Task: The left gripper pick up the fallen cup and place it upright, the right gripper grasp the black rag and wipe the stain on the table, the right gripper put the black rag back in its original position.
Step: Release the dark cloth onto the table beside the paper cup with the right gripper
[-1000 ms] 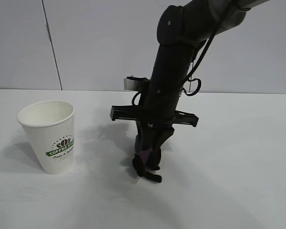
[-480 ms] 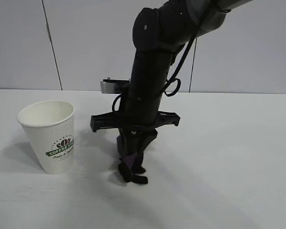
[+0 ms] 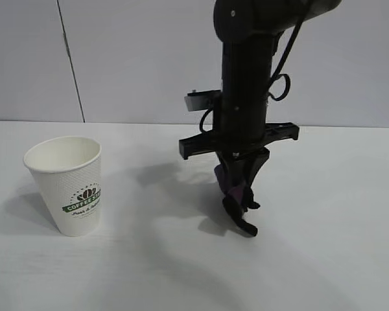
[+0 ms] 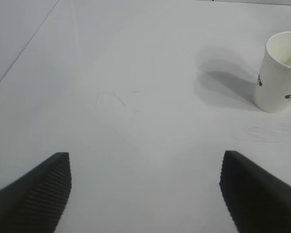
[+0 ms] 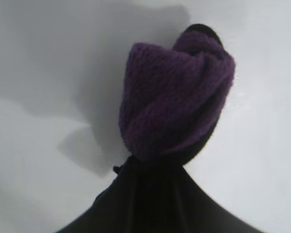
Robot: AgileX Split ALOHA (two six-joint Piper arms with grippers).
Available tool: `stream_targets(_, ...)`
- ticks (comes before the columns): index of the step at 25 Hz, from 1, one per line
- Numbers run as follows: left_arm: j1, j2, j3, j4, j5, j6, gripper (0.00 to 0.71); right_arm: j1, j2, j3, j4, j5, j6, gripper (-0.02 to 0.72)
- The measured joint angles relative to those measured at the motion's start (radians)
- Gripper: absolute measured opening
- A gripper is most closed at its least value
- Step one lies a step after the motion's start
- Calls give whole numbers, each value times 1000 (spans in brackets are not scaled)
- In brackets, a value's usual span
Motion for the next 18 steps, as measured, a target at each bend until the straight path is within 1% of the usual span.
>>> stream_targets(2, 0, 0, 0, 0, 0, 0, 603, -14, 0, 1, 34, 1, -13, 83)
stream_targets(5, 0, 0, 0, 0, 0, 0, 603, -17, 0, 1, 61, -14, -40, 83)
stream_targets(6, 0, 0, 0, 0, 0, 0, 603, -17, 0, 1, 71, -22, -45, 95)
stream_targets(7, 0, 0, 0, 0, 0, 0, 603, -17, 0, 1, 73, -30, -47, 123)
stream_targets(8, 0, 0, 0, 0, 0, 0, 603, -17, 0, 1, 75, -37, -49, 179)
stream_targets(12, 0, 0, 0, 0, 0, 0, 603, -17, 0, 1, 75, -39, -46, 512)
stream_targets(13, 0, 0, 0, 0, 0, 0, 603, -17, 0, 1, 75, -39, -40, 564)
stream_targets(15, 0, 0, 0, 0, 0, 0, 603, -17, 0, 1, 75, -39, -34, 606)
stream_targets(18, 0, 0, 0, 0, 0, 0, 603, -17, -3, 1, 84, -37, -33, 623)
